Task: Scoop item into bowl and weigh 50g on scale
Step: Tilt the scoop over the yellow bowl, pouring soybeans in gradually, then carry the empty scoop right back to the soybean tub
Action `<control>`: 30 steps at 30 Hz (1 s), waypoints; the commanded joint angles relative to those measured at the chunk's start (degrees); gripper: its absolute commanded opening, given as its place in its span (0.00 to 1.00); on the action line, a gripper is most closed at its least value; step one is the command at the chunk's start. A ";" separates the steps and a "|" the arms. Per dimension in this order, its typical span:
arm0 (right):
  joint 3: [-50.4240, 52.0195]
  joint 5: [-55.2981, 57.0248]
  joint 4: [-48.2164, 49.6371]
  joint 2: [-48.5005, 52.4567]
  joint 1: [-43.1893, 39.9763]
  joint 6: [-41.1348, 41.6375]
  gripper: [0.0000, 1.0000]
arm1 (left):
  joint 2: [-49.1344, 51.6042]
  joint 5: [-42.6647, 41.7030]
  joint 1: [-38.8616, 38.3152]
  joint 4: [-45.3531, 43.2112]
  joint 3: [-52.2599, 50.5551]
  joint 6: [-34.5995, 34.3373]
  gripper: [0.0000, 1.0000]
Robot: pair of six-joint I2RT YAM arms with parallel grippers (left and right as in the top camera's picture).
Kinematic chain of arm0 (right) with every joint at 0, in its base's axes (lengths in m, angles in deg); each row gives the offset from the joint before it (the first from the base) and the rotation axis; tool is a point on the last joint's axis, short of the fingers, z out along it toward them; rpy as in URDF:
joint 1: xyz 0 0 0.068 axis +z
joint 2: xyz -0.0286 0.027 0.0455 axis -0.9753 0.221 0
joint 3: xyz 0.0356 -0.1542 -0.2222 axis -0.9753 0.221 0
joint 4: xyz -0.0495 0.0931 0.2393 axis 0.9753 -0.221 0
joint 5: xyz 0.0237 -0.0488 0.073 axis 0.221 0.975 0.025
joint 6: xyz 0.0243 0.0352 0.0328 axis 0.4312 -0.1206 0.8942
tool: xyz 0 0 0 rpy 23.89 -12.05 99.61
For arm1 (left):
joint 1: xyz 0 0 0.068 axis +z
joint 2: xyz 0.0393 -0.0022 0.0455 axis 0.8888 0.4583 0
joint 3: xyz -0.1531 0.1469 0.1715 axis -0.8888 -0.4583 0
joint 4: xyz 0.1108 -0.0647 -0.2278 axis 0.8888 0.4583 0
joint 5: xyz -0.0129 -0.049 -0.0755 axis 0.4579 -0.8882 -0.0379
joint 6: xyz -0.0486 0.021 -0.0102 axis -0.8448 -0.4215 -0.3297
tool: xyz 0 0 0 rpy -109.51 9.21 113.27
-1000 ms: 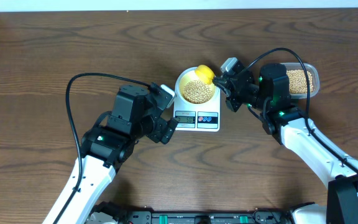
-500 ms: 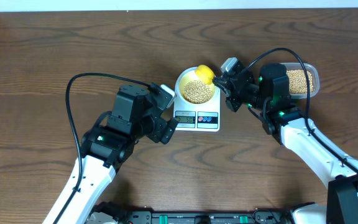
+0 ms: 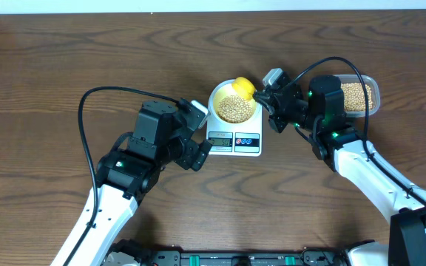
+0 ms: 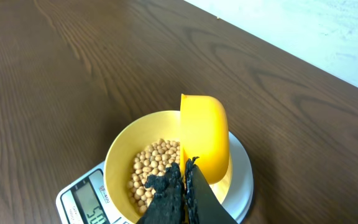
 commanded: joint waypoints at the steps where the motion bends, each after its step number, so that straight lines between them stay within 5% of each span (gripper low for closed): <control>1: 0.04 -0.15 -0.04 0.28 0.50 -0.70 0.01 | 0.11 -0.87 0.24 -0.20 -0.94 0.74 0.88; 22: 0.02 -0.15 0.04 0.28 0.48 -0.52 0.01 | 0.11 -0.87 0.24 -0.20 -0.94 0.74 0.88; 30: 0.02 -0.15 7.58 0.22 -1.36 10.73 0.01 | 0.11 -0.87 0.24 -0.20 -0.94 0.74 0.88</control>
